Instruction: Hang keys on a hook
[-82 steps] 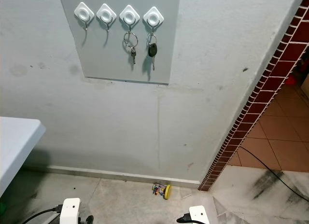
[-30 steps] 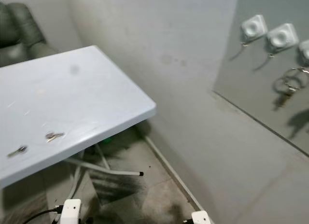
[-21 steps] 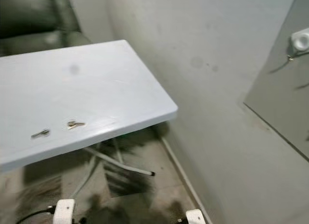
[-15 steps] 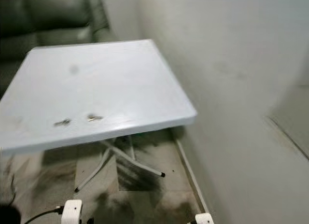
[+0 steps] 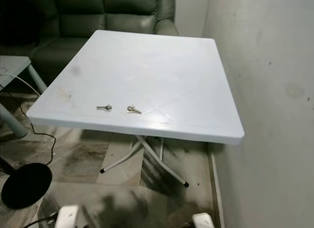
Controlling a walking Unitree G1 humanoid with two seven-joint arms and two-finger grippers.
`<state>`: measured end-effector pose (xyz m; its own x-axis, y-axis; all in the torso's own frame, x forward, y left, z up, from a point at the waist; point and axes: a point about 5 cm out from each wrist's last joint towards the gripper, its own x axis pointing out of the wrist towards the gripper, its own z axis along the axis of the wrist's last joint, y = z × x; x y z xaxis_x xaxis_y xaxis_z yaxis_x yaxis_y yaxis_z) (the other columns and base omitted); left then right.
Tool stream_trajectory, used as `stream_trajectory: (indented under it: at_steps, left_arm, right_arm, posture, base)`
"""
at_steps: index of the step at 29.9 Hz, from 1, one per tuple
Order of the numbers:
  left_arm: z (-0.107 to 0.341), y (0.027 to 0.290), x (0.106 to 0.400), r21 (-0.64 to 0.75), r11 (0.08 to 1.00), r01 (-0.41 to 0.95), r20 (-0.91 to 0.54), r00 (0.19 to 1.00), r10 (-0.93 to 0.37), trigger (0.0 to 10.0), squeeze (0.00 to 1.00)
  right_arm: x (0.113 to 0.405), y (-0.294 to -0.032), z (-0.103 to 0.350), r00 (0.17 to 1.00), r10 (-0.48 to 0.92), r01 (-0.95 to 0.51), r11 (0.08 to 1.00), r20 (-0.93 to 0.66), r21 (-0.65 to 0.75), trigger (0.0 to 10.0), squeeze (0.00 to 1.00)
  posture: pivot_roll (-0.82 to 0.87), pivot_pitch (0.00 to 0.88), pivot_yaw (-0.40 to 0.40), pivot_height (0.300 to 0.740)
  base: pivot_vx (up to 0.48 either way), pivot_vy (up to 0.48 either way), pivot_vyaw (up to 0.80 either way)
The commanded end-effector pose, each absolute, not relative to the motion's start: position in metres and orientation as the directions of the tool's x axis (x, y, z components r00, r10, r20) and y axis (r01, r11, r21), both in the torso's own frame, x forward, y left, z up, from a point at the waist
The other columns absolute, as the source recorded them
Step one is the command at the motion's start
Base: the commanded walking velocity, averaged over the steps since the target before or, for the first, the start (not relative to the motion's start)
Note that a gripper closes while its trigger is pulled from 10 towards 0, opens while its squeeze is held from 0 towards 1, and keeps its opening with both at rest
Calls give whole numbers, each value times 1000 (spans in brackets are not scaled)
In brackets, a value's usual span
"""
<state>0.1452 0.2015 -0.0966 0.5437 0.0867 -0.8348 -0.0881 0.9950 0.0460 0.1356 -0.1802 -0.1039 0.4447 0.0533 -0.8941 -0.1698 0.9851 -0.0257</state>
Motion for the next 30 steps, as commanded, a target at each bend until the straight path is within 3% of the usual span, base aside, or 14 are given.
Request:
stream_trajectory:
  at_steps: [1, 7, 22, 30]
  left_arm:
    - [-97, 195, 147, 32, 997, -73, -835, 547, 67, 10000, 0]
    - [-94, 193, 154, 24, 998, -65, -811, 582, 57, 10000, 0]
    - [-97, 195, 146, 8, 996, -93, -830, 555, 59, 10000, 0]
    - [-100, 194, 139, 8, 995, -100, -841, 538, 61, 10000, 0]
  right_arm:
    - [126, -190, -106, 424, 25, -134, 990, -905, -35, 10000, 0]
    - [129, -192, -105, 444, 27, -121, 992, -896, -30, 10000, 0]
    - [128, -192, -105, 441, 27, -114, 993, -897, -27, 10000, 0]
    - [128, -191, -105, 437, 30, -124, 992, -899, -27, 10000, 0]
  posture:
    - [-97, 0, -4, 740]
    - [-96, 0, -4, 740]
    - [-102, 0, -1, 740]
    - [-94, 0, -9, 740]
  base:
    - [0, 0, 0]
    - [0, 0, 0]
    - [0, 0, 0]
    - [0, 429, 0]
